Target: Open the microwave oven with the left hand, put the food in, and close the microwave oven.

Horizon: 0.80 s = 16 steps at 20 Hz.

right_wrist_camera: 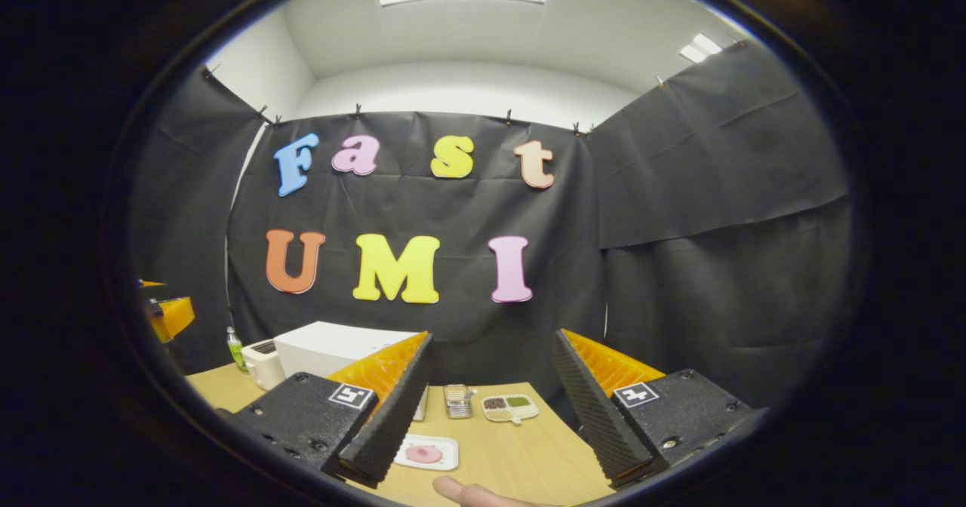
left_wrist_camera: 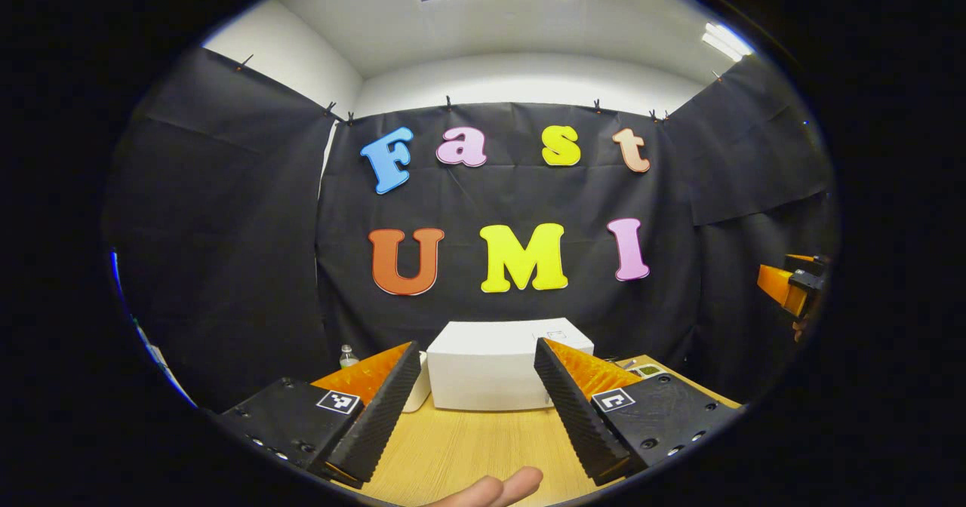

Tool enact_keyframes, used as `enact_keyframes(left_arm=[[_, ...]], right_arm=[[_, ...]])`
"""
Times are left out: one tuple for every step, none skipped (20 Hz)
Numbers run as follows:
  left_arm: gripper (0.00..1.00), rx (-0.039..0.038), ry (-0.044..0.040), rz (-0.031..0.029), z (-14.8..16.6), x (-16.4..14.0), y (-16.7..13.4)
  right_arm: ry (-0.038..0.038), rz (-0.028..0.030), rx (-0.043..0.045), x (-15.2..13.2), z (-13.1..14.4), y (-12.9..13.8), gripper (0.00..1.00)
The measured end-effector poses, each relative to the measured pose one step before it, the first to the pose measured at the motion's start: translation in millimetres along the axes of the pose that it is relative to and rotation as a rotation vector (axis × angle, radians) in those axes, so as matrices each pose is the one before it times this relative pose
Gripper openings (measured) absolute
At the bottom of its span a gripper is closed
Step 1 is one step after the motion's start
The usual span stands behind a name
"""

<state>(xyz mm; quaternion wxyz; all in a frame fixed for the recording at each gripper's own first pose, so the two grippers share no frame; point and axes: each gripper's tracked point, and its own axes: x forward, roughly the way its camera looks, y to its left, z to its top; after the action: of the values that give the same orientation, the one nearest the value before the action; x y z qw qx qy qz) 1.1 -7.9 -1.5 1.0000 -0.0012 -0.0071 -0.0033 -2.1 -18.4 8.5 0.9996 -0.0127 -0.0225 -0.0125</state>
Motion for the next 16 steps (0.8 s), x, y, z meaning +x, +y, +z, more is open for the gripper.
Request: enact_keyframes(left_arm=[[0.95, 0.00031, 0.00347, -0.0029, -2.42, 2.2, -0.85], [0.95, -0.00165, 0.0018, 0.00094, -2.02, 2.46, -0.5], [0.88, -0.00181, 0.00012, 0.0042, -2.71, 3.88, 0.03], [0.88, -0.00283, -0.00289, 0.00618, -2.39, 5.87, -0.7], [0.95, -0.00573, -0.00642, 0.00844, -2.06, 6.93, -0.61], [0.95, -0.00892, -0.00787, 0.00537, -2.43, 7.98, -2.44], [0.95, -0.00943, -0.00381, -0.00498, -5.34, 10.17, -4.41], [0.96, -0.00633, -0.00079, -0.0119, -7.19, 10.74, -6.07], [0.96, -0.00023, 0.00199, -0.01102, -7.44, 12.23, -6.54], [0.95, -0.00162, 0.00371, -0.00764, -8.85, 13.06, -3.52], [0.96, -0.00091, 0.0048, -0.00741, -8.32, 12.07, -4.89], [0.96, -0.00573, 0.00643, -0.01021, -8.58, 13.23, -5.45], [0.96, -0.00878, 0.01048, -0.01372, -10.9, 10.97, -6.4], [0.96, -0.01832, 0.01262, -0.01185, -10.53, 11.42, -5.12], [0.96, -0.01693, 0.01281, -0.00728, -11.09, 11.26, -3.14], [0.96, -0.01201, 0.01278, 0.00023, -11.05, 9.83, -0.84]], right_arm=[[-0.00568, -0.0015, 0.00354, 1.51, -0.4, -0.53, 0.91], [-0.0005, -0.0022, 0.00222, 0.93, -1.38, -1.48, 0.91], [0.00086, -0.00067, 0.00221, 1.56, -2.78, -1.29, 1.0], [0.00033, 0.00002, -0.00001, 1.81, -2.09, -0.08, 1.0], [-0.00368, -0.00395, -0.00229, 2.56, -0.71, -1.4, 0.92], [-0.00607, -0.00419, -0.00408, 1.52, -0.2, -0.99, 0.92], [-0.005, -0.00139, -0.00353, 2.39, -1.67, -0.26, 0.92], [-0.00611, 0.00045, -0.00106, 1.79, -0.13, 0.05, 0.92], [-0.00396, 0.00057, 0.00024, 0.7, -1.13, -0.45, 0.91], [-0.0005, 0.00263, -0.00032, 0.95, -1.23, -0.22, 0.92], [0.0023, 0.0081, 0.00107, -0.36, -2.26, 0.75, 1.0], [0.00098, 0.01014, 0.0023, 0.01, -1.02, 0.49, 1.0], [-0.00006, 0.00666, 0.00013, -0.45, -1.15, -0.74, 1.0], [-0.00151, 0.00231, -0.00312, -0.43, -0.33, -2.09, 1.0], [-0.00301, 0.00114, -0.00405, 0.78, -0.71, -2.76, 1.0], [-0.00321, -0.00054, -0.0006, 0.23, -1.16, -2.62, 1.0]])
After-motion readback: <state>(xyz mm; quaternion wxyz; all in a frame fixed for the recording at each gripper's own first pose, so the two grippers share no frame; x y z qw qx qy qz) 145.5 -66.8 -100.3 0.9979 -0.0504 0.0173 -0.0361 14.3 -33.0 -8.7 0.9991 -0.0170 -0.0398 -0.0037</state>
